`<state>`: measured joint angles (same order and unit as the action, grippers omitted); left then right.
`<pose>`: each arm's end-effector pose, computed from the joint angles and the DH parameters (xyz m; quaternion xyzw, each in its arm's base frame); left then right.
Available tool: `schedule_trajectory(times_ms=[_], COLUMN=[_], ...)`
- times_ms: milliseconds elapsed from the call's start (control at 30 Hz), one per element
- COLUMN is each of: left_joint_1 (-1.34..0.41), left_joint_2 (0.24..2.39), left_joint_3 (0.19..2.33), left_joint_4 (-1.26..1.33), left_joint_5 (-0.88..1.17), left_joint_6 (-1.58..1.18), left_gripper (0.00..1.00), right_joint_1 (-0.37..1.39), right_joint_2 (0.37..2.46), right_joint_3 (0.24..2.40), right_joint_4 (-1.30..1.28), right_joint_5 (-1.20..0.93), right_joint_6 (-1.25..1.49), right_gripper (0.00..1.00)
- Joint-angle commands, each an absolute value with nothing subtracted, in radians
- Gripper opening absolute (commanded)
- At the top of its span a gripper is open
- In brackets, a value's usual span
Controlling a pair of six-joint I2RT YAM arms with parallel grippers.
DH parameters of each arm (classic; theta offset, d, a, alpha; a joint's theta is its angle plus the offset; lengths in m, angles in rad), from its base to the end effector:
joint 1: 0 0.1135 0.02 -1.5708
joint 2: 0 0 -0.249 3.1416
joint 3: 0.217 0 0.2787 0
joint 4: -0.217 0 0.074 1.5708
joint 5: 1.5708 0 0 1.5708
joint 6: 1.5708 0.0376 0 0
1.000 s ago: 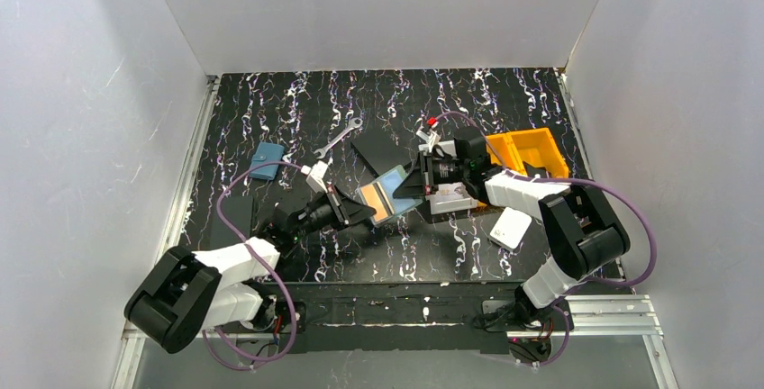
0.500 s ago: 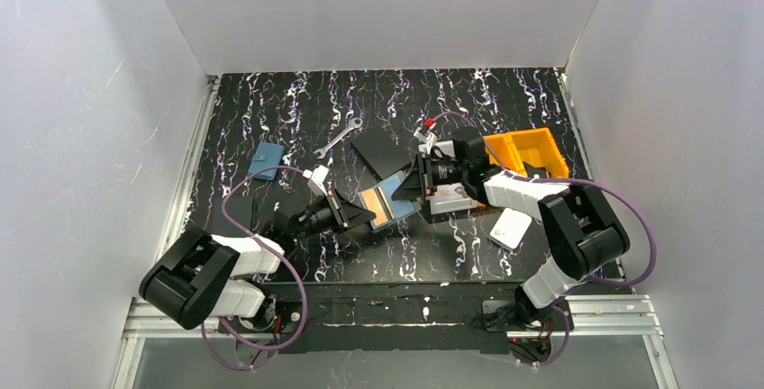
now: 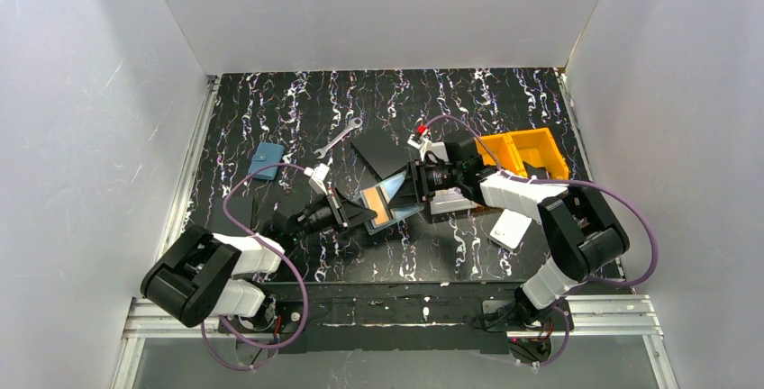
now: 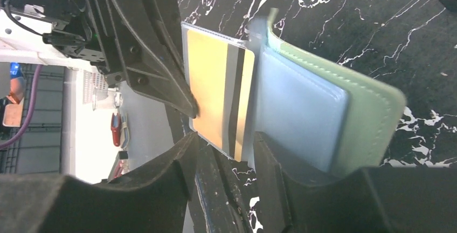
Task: Take the credit cards out of the card holder
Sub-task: Remove the credit card from the card holder.
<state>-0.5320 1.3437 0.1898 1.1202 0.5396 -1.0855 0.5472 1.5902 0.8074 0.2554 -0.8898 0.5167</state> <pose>0.1929 -0.1360 0.1280 -0.0111 0.7172 -0.6170 0.3239 0.2790 0.2042 0.1639 -0.2264 0.7792 0.5497 0.1984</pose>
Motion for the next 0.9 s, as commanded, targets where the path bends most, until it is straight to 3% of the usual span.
schedule_trajectory(times_ms=[0,167,467,600,767,867], left_joint_1=[-0.528,-0.529,-0.530,-0.529,-0.528,-0.528], left_joint_2=[1.291,1.301,1.354,1.361,1.356,1.348], left_joint_3=[0.213,0.216,0.244,0.245,0.232,0.221], left_joint_4=[1.220,1.261,1.356,1.361,1.359,1.338], left_joint_5=[0.582,0.594,0.611,0.611,0.595,0.577], left_joint_6=[-1.085,-1.102,-1.149,-1.151,-1.154,-1.158], left_gripper=[0.00,0.00,0.00,0.00,0.00,0.06], right_joint_1=[0.543,0.543,0.548,0.548,0.544,0.530], right_joint_2=[1.583,1.586,1.605,1.606,1.611,1.614], right_joint_3=[0.855,0.820,0.813,0.819,0.827,0.826], right_joint_4=[0.198,0.341,0.518,0.522,0.523,0.523], right_joint_5=[-0.830,-0.925,-1.025,-1.033,-1.038,-1.040], right_joint_6=[0.451,0.558,0.732,0.749,0.752,0.748], right_gripper=[0.54,0.60,0.51,0.39,0.04,0.01])
